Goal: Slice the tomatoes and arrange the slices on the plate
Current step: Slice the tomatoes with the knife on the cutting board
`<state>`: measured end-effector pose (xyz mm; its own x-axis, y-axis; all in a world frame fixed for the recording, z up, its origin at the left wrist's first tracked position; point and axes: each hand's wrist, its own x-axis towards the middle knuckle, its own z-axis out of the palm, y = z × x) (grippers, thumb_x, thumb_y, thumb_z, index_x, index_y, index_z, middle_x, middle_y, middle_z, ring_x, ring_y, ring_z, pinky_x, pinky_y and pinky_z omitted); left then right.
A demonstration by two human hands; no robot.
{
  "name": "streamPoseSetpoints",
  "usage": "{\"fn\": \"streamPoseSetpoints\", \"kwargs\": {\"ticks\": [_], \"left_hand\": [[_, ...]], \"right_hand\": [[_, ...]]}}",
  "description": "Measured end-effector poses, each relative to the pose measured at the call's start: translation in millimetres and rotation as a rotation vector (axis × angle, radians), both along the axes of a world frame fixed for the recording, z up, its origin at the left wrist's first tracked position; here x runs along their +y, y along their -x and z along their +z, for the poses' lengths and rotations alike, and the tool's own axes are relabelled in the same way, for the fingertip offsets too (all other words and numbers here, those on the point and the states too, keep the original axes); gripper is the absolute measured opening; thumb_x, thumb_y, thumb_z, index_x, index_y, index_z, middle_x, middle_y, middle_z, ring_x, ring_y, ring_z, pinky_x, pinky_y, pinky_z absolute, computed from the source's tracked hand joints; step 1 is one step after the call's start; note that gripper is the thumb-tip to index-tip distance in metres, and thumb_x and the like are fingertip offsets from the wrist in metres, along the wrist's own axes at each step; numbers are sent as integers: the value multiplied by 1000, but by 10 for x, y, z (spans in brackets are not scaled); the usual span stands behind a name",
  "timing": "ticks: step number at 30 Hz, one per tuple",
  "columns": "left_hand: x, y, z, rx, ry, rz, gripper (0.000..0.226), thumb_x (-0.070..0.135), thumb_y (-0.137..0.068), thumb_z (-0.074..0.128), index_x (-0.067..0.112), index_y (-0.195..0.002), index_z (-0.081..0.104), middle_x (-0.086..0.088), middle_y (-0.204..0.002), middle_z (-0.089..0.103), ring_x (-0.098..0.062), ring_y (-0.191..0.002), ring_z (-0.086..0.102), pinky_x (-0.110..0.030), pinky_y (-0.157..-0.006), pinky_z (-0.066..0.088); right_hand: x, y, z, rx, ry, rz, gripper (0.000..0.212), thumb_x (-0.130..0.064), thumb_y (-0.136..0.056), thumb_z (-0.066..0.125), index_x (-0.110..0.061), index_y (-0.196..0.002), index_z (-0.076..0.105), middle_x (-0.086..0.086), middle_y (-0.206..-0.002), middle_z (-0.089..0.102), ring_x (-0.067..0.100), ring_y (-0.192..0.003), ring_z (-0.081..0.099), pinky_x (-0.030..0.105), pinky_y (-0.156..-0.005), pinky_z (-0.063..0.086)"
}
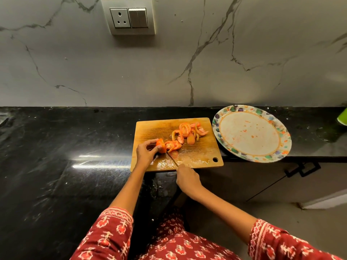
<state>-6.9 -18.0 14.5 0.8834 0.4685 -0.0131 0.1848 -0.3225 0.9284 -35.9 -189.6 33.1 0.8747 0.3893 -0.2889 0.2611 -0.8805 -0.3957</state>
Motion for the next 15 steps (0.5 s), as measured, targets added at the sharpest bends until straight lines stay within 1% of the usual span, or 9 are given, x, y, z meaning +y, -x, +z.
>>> {"fn": "streamPoseSetpoints", "kwargs": {"ticks": [3, 5, 7, 9, 11, 12, 15], "left_hand": [[-35, 14, 15, -4, 5, 2, 36, 7, -76, 73, 3, -111, 65, -12, -110, 66, -19, -100, 61, -23, -85, 48], [-41, 19, 25, -7, 0, 9, 37, 6, -75, 73, 3, -110, 65, -12, -110, 66, -20, -100, 61, -23, -85, 47], [-40, 19, 30, -6, -4, 11, 37, 6, -74, 74, 3, -110, 65, -13, -110, 66, -19, -99, 61, -22, -83, 47], [-46, 24, 42, -4, -10, 11, 36, 5, -74, 73, 2, -110, 65, -13, -109, 67, -15, -95, 60, -18, -80, 46], [-51, 29, 45, -10, -11, 11, 36, 6, -75, 73, 3, -109, 66, -13, -109, 67, -14, -95, 60, -12, -76, 45], [-51, 28, 42, -14, -7, 12, 36, 6, -74, 74, 3, -109, 66, -13, -109, 66, -14, -95, 60, -12, -76, 46], [-38, 15, 27, -17, 10, 7, 36, 6, -74, 74, 4, -109, 66, -13, -109, 66, -20, -100, 62, -21, -82, 48]], "right_hand": [[25, -73, 108, -26, -120, -53, 24, -16, -101, 33, -2, -108, 50, 15, -102, 61, 33, -94, 60, 35, -66, 39], [82, -106, 166, -53, -186, -56, 26, -17, -102, 31, 0, -109, 50, 16, -99, 61, 33, -91, 61, 35, -63, 42], [173, -127, 203, -54, -228, -62, 28, -19, -102, 32, 0, -108, 51, 17, -99, 61, 34, -92, 61, 38, -66, 46], [254, -134, 213, -31, -218, -88, 26, -17, -101, 34, 1, -111, 50, 18, -105, 61, 36, -97, 60, 39, -71, 45], [304, -129, 211, -13, -187, -113, 24, -14, -99, 36, 1, -115, 47, 18, -109, 60, 36, -102, 59, 36, -70, 40], [313, -123, 212, -9, -178, -117, 23, -12, -99, 36, 1, -115, 46, 18, -110, 60, 35, -103, 58, 35, -69, 38], [320, -115, 233, -9, -167, -125, 23, -10, -99, 37, 1, -117, 45, 18, -111, 59, 34, -105, 57, 34, -69, 36]]}}
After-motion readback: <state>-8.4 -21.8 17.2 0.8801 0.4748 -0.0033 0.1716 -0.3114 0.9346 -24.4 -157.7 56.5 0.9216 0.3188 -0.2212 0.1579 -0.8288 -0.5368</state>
